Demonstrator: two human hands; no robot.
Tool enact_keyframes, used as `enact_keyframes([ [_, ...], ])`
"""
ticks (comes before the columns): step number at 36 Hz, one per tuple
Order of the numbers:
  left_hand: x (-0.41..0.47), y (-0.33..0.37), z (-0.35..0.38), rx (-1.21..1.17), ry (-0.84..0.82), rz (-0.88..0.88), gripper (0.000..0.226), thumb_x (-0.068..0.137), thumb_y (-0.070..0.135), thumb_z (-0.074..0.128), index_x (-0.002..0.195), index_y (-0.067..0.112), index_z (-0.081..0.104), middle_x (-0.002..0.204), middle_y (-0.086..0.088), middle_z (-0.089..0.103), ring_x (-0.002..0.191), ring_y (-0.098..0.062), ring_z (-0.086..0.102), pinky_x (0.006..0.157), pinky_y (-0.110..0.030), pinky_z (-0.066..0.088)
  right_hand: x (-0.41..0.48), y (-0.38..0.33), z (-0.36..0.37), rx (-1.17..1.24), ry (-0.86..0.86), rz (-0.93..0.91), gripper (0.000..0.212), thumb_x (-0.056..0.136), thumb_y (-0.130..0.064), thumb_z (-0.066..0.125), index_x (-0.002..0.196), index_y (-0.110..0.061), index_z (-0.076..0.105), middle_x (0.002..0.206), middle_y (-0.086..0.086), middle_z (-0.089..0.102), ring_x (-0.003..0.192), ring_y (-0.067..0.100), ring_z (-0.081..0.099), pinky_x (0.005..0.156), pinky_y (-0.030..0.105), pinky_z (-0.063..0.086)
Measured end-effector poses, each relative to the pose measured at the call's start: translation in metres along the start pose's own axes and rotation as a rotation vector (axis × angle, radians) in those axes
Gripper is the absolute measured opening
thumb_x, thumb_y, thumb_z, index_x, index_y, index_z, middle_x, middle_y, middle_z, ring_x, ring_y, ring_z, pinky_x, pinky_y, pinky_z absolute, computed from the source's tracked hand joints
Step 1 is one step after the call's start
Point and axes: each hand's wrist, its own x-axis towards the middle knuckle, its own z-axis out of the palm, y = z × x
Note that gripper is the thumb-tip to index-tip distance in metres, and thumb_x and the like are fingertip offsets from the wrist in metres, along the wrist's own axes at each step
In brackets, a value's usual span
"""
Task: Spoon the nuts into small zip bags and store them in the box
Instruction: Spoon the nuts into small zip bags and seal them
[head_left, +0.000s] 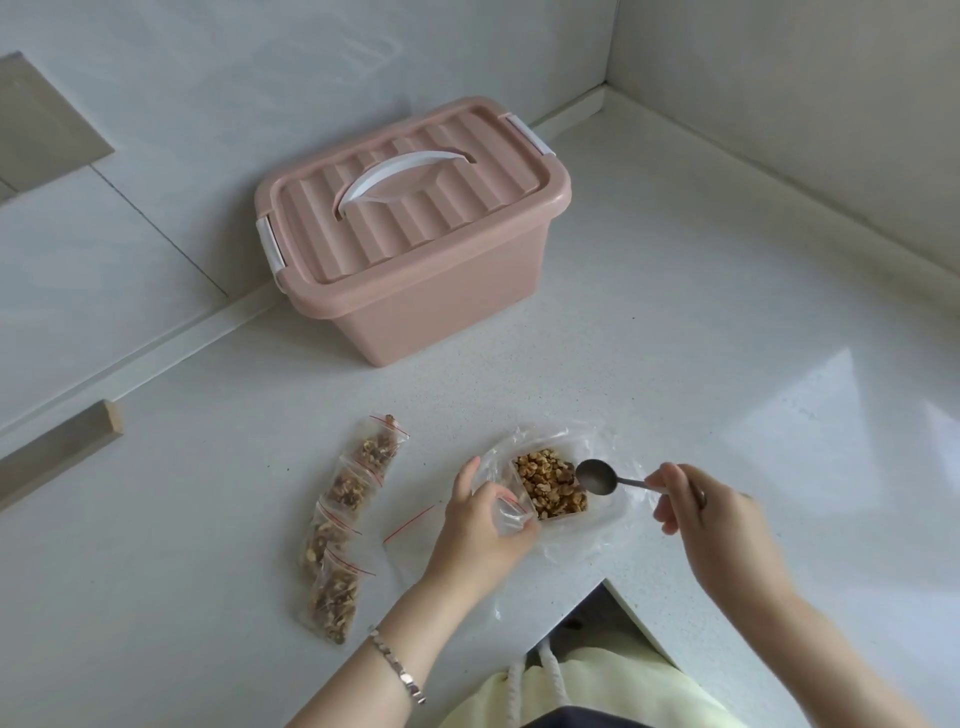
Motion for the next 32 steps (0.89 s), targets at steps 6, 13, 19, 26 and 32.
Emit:
enact_keyframes([
  [6, 0.010, 0.001, 0.010, -0.010, -0.090, -0.007, 0.017, 0.081, 0.025, 0.068, 0.091, 0.018, 0.056, 0.155, 0.007, 0.006, 0.142, -0.006, 0.008, 0.099, -0.012, 0.013, 0.007, 0.022, 0.008, 0.167, -0.040, 0.120, 0.030, 0.096, -0.028, 0.038, 0.080, -0.022, 0.063, 0.062, 0.002, 0.066, 0.053, 0.004, 0.059, 0.053, 0.011, 0.044],
  [13, 0.014, -0.002, 0.016, 0.024, -0.121, -0.022, 0.017, 0.080, 0.023, 0.067, 0.089, 0.018, 0.055, 0.154, 0.008, 0.012, 0.140, -0.005, 0.017, 0.097, -0.010, 0.014, 0.011, 0.040, 0.023, 0.554, -0.108, 0.427, 0.041, 0.099, -0.026, 0.034, 0.088, -0.002, 0.065, 0.065, 0.012, 0.067, 0.058, 0.020, 0.062, 0.059, 0.028, 0.047],
  [19, 0.007, -0.005, 0.011, 0.116, 0.059, 0.087, 0.021, 0.079, 0.029, 0.069, 0.092, 0.017, 0.057, 0.147, 0.000, 0.026, 0.138, -0.015, 0.020, 0.108, -0.023, 0.018, 0.006, 0.050, 0.019, 0.702, -0.104, 0.554, 0.042, 0.098, -0.032, 0.034, 0.092, -0.003, 0.063, 0.067, 0.012, 0.065, 0.062, 0.020, 0.062, 0.064, 0.029, 0.047],
  [26, 0.001, 0.013, 0.005, 0.139, 0.341, 0.262, 0.048, 0.070, 0.050, 0.063, 0.101, 0.014, 0.058, 0.087, 0.015, 0.050, 0.085, -0.007, 0.048, 0.080, -0.020, 0.038, -0.001, 0.052, 0.003, 0.829, -0.097, 0.542, 0.044, 0.099, -0.033, 0.031, 0.094, -0.003, 0.062, 0.064, 0.011, 0.061, 0.062, 0.022, 0.057, 0.065, 0.030, 0.044],
  [32, 0.008, 0.019, 0.012, 0.049, 0.190, 0.125, 0.052, 0.073, 0.040, 0.074, 0.114, 0.019, 0.051, 0.098, 0.012, 0.055, 0.098, -0.008, 0.051, 0.088, -0.018, 0.039, -0.007, 0.043, -0.006, 0.907, -0.073, 0.455, 0.045, 0.098, -0.035, 0.029, 0.091, -0.005, 0.061, 0.059, 0.007, 0.061, 0.053, 0.015, 0.058, 0.053, 0.021, 0.049],
])
